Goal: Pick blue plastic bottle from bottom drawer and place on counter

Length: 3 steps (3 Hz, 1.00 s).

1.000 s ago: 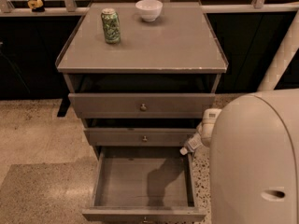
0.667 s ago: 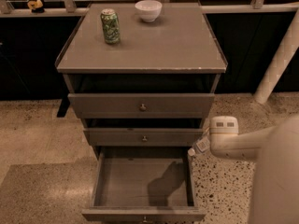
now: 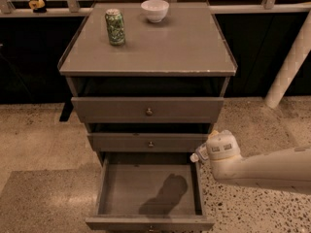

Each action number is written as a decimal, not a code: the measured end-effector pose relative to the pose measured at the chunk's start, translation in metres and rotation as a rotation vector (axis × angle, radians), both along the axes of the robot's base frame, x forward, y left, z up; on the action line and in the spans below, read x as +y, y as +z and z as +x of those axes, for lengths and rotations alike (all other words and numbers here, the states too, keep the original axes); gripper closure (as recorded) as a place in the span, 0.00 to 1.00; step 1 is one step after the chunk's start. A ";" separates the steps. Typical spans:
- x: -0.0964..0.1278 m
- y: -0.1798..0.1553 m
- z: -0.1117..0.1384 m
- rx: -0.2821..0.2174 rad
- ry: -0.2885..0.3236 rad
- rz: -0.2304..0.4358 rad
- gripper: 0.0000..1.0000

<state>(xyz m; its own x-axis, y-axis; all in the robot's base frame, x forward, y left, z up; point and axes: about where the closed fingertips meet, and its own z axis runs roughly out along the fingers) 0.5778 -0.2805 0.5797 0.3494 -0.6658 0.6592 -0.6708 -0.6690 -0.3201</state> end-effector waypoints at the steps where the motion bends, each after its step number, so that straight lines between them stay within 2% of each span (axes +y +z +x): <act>1: 0.000 0.000 0.001 -0.001 -0.001 0.003 1.00; 2: 0.010 0.008 0.008 -0.010 0.016 -0.010 1.00; 3: 0.026 0.052 0.022 -0.106 0.036 -0.046 1.00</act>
Offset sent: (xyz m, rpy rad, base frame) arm 0.0167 0.0220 0.0155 -0.0257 -0.0200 0.0373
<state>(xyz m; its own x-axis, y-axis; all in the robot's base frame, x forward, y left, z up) 0.5999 -0.2547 0.6318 0.2991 -0.6222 0.7235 -0.6105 -0.7075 -0.3560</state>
